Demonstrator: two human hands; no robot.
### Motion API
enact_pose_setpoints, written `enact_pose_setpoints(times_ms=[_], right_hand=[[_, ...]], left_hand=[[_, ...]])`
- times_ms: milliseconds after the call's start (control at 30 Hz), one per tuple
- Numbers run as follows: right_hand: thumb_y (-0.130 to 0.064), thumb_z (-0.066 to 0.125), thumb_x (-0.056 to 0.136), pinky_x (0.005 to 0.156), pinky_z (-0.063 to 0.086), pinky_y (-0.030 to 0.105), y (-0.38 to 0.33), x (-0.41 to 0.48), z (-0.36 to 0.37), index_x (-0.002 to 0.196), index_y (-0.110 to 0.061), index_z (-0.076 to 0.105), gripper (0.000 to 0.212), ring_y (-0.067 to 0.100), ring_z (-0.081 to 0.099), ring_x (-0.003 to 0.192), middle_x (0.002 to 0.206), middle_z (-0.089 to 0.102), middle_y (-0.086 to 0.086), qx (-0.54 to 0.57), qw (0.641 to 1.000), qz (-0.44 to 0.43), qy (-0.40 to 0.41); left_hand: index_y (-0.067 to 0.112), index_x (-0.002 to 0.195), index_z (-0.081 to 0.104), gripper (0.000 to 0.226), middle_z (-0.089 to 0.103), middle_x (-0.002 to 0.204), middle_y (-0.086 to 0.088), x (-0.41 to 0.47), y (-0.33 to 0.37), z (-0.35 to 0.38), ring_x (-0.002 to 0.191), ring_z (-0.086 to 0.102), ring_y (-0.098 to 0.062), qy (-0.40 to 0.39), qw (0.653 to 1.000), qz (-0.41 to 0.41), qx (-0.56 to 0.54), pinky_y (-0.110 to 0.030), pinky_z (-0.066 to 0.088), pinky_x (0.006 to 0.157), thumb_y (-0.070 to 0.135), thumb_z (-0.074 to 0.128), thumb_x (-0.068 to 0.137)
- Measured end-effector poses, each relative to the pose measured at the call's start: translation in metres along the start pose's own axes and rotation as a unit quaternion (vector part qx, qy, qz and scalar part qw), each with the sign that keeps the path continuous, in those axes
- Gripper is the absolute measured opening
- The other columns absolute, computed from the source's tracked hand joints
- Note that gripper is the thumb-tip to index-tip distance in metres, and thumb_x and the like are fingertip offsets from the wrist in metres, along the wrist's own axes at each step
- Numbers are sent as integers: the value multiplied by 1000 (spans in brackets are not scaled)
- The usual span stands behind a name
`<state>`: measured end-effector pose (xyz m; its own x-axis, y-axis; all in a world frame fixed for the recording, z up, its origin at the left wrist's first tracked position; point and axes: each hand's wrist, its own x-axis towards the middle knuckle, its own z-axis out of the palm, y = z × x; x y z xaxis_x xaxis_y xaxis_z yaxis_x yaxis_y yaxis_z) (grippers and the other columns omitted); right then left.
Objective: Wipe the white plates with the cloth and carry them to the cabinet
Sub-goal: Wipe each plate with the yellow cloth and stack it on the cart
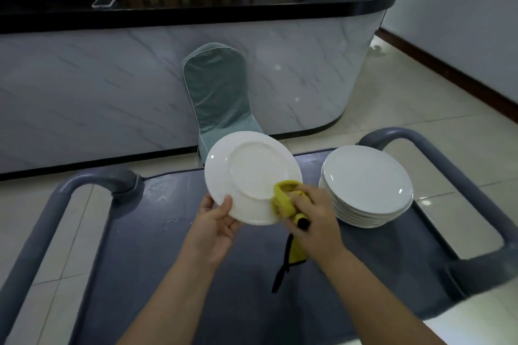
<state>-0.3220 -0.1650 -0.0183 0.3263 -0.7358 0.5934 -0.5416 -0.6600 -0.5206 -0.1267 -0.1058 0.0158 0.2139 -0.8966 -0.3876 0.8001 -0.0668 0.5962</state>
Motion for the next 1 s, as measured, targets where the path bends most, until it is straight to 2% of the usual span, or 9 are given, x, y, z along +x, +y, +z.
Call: enact_pose_setpoints(times_ms=[133,367,500,600,700,767,833,933,1000], right_hand=[[-24,75,83,84,46,50,18,37,-23,91,-13,70,15,26,49,94,98,57,-2,11,983,179,42],[-32,69,78,92,43,45,-28,35,1,109,-12,72,38,36,56,103,115,63,10,-14,997,0,-71],[-18,78,77,87,45,45,11,-17,-15,104,-13,73,28,30,57,101,112,63,3,-3,993,86,-76],[-18,74,73,79,50,46,43,-61,-39,100,-13,72,27,27,57,92,105,63,1,-39,981,184,-46],[-26,74,70,72,49,45,67,-99,-54,101,-21,71,32,30,58,91,108,64,-2,-152,958,217,-111],[-34,69,78,87,41,46,73,-117,-55,113,-29,66,36,32,53,108,120,58,-3,-238,917,233,-220],[-41,71,75,93,36,52,72,-129,-49,116,-35,63,42,33,52,112,118,58,-3,-287,884,230,-290],[-50,81,58,87,46,58,71,-136,-47,106,-35,69,53,36,61,103,107,64,-1,-306,874,232,-299],[-58,65,75,108,21,60,75,-136,-54,128,-39,54,58,37,35,132,135,49,-2,-278,882,245,-289]], left_hand=[[14,109,59,37,73,104,-9,1,11,-10,88,72,-25,-81,988,-5,127,-35,59,62,1,62,75],[12,99,59,31,75,91,-6,20,13,12,80,73,-23,-85,981,41,171,-34,60,60,2,64,71],[15,95,61,24,75,87,-3,26,18,24,78,73,-18,-79,970,51,224,-31,59,57,2,65,74],[22,86,65,24,75,82,0,32,16,53,75,71,-14,-93,937,113,317,-30,58,57,-1,64,86],[28,88,66,28,73,71,10,41,2,98,65,66,-4,-113,884,220,396,-21,54,58,0,63,90],[30,91,66,29,71,72,18,48,-14,127,66,65,1,-137,841,277,444,-15,50,57,1,61,90],[32,99,66,28,70,76,16,57,-33,150,70,63,-7,-155,762,341,528,-21,46,60,7,59,90],[30,111,68,34,71,86,1,69,-67,174,78,60,-22,-147,609,445,641,-24,33,65,9,56,87],[23,112,70,40,72,88,-1,76,-89,182,79,63,-26,-179,557,470,660,-24,35,64,0,57,82]])
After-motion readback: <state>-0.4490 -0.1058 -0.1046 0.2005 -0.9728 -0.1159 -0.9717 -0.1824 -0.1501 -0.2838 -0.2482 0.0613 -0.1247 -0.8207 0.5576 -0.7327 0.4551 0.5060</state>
